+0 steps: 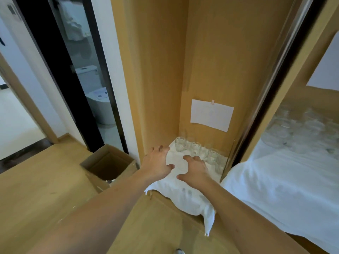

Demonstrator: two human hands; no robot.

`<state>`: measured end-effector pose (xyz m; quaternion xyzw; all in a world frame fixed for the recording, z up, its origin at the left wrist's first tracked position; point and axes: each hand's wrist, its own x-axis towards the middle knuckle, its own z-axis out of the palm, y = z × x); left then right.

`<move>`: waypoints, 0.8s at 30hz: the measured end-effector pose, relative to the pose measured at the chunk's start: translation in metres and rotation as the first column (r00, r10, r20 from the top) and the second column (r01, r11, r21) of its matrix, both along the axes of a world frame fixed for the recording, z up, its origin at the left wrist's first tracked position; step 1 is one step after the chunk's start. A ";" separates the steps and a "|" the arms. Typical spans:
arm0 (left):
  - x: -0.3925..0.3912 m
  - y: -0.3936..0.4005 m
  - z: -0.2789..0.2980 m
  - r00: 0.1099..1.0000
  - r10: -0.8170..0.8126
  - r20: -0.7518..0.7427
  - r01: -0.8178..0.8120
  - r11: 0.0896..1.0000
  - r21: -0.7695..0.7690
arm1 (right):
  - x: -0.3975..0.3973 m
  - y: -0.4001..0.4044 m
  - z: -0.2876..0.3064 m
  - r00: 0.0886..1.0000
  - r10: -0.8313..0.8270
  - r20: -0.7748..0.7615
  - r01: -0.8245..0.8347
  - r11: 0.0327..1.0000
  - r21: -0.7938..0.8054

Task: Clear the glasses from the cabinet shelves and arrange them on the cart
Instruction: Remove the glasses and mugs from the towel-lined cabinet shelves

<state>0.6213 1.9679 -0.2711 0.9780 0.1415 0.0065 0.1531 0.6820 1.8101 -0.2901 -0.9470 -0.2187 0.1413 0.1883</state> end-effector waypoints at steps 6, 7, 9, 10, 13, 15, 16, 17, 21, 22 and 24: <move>0.072 0.027 -0.014 0.997 0.001 -0.075 0.000 1.000 0.005 | 0.071 0.025 -0.019 0.997 -0.042 -0.065 0.045 0.998 0.051; 0.084 0.031 -0.016 0.997 0.004 -0.082 -0.005 1.000 -0.005 | 0.081 0.027 -0.023 0.995 -0.052 -0.080 0.056 0.997 0.050; 0.106 0.036 -0.022 0.995 0.000 -0.096 -0.002 1.000 -0.023 | 0.099 0.030 -0.030 0.992 -0.069 -0.104 0.074 0.996 0.043; 0.116 0.038 -0.024 0.995 -0.007 -0.101 0.004 1.000 -0.026 | 0.108 0.031 -0.034 0.990 -0.077 -0.115 0.082 0.996 0.040; 0.142 0.046 -0.034 0.993 -0.027 -0.114 0.021 0.999 -0.051 | 0.131 0.036 -0.044 0.982 -0.111 -0.156 0.117 0.993 0.028; 0.156 0.052 -0.041 0.989 -0.054 -0.139 0.046 0.997 -0.061 | 0.142 0.041 -0.049 0.971 -0.142 -0.190 0.146 0.989 0.009; 0.162 0.056 -0.044 0.986 -0.067 -0.154 0.057 0.996 -0.066 | 0.146 0.045 -0.051 0.965 -0.159 -0.207 0.163 0.987 0.001; 0.169 0.061 -0.048 0.983 -0.078 -0.165 0.067 0.995 -0.071 | 0.151 0.048 -0.053 0.959 -0.176 -0.222 0.181 0.984 0.001; 0.200 0.086 -0.059 0.976 -0.124 -0.181 0.109 0.990 -0.088 | 0.171 0.067 -0.063 0.941 -0.226 -0.254 0.237 0.972 0.013; 0.207 0.093 -0.062 0.973 -0.139 -0.187 0.124 0.989 -0.085 | 0.175 0.073 -0.065 0.936 -0.244 -0.255 0.253 0.967 0.005; 0.222 0.108 -0.066 0.966 -0.173 -0.191 0.162 0.984 -0.072 | 0.182 0.086 -0.069 0.928 -0.284 -0.241 0.287 0.958 -0.023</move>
